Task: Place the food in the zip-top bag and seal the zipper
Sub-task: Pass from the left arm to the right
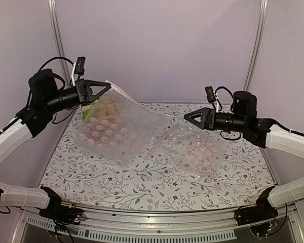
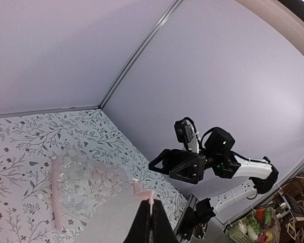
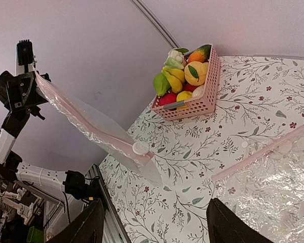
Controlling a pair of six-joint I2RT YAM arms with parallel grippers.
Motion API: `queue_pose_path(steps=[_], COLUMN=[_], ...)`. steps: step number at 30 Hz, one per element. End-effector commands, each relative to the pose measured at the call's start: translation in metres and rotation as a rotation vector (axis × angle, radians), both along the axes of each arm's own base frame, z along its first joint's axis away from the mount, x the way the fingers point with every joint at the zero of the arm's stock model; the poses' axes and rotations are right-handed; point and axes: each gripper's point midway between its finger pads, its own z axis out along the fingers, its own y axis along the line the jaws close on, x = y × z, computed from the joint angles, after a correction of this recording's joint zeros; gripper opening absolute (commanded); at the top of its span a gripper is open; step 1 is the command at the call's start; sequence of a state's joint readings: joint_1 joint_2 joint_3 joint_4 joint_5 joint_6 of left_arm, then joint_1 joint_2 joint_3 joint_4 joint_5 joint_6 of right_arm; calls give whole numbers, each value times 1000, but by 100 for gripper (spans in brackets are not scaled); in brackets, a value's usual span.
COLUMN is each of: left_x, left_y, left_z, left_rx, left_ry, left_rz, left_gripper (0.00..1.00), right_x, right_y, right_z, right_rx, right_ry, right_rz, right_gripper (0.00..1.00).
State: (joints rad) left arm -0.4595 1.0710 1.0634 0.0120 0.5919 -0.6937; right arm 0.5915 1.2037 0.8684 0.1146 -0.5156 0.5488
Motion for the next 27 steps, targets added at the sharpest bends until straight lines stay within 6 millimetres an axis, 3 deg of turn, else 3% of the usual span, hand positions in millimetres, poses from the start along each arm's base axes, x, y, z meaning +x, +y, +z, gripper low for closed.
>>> queue_pose_path(steps=[1, 18, 27], left_x=[-4, -4, -7], left_y=[1, -1, -1], left_z=[9, 10, 8], left_rx=[-43, -64, -74], left_ry=[-22, -21, -16], left_rz=[-28, -50, -58], left_gripper=[0, 0, 0], right_x=[-4, -13, -13], right_y=[21, 59, 66], right_z=[-6, 7, 9], right_rx=[7, 88, 99], right_ry=[7, 7, 0], right_rz=[56, 165, 176], right_gripper=[68, 45, 33])
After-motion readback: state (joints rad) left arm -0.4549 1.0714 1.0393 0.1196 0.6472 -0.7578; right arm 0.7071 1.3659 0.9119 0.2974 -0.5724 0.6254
